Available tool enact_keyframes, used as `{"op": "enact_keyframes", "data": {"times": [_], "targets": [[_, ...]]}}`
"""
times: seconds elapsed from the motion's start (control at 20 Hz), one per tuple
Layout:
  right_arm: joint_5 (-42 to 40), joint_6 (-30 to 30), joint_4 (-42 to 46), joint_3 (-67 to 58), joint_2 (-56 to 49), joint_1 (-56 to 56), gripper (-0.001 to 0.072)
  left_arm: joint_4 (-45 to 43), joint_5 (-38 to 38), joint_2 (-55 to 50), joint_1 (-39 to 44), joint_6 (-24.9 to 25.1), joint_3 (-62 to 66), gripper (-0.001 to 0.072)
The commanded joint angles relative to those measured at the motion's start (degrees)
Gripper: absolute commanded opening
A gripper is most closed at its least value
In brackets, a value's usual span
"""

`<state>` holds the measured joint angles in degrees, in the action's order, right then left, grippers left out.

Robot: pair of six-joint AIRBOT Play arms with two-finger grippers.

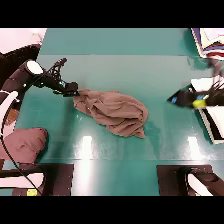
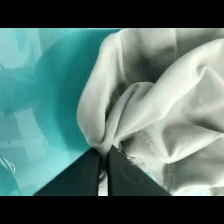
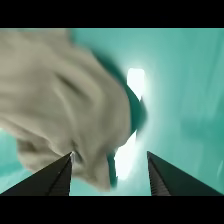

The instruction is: Fold the shirts.

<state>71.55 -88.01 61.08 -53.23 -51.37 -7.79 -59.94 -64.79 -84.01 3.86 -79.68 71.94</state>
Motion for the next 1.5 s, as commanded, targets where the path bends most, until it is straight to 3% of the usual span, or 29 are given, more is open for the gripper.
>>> {"op": "enact_keyframes", "data": {"times": [0.0, 0.2, 0.3, 0.4, 0.45, 0.55, 0.7, 0.9, 1.25, 1.45], "targets": [[-8.1, 0.6, -7.6, 17.4, -2.6, -0.2, 0.0508, 0.0, -0.7, 0.0, -0.1, 0.2, 0.8, 0.0031], [-18.9, 9.6, -22.3, 22.3, -12.2, -4.7, 0.0501, 0.0, -0.5, 0.0, -0.1, 0.2, 0.8, 0.0030], [-21.7, 9.7, -22.5, 20.1, -16.8, -7.9, 0.0501, 0.0, -0.3, 0.0, -0.1, 0.2, 0.8, 0.0031], [-22.1, 9.9, -22.2, 16.3, -21.6, -10.5, 0.0436, 0.0, -0.1, 0.0, -0.1, 0.2, 0.8, 0.0031], [-22.1, 10.1, -21.8, 14.3, -23.6, -11.3, 0.0341, 0.0, -0.2, 0.0, -0.1, 0.3, 0.8, 0.0030], [-22.0, 12.0, -21.8, 10.5, -26.3, -11.8, 0.0017, -0.1, -0.1, 0.6, -0.1, 0.4, 0.9, 0.0030], [-20.0, 12.0, -18.2, 4.2, -22.7, -9.4, 0.0016, -2.9, 2.8, 6.8, -0.1, 0.7, 2.6, 0.0029], [-10.4, 9.5, -10.3, -8.9, -9.4, -2.4, 0.0016, -7.1, 2.6, 19.7, -0.1, 0.7, 11.2, 0.0030], [2.1, 8.0, -9.9, -29.0, 7.6, 4.9, 0.0015, -6.8, 0.9, 39.8, -0.1, 0.2, 26.0, 0.0029], [6.5, 7.0, -9.8, -37.2, 10.8, 9.6, 0.0015, -6.9, 0.7, 44.3, -0.1, 0.1, 33.0, 0.0029]]}}
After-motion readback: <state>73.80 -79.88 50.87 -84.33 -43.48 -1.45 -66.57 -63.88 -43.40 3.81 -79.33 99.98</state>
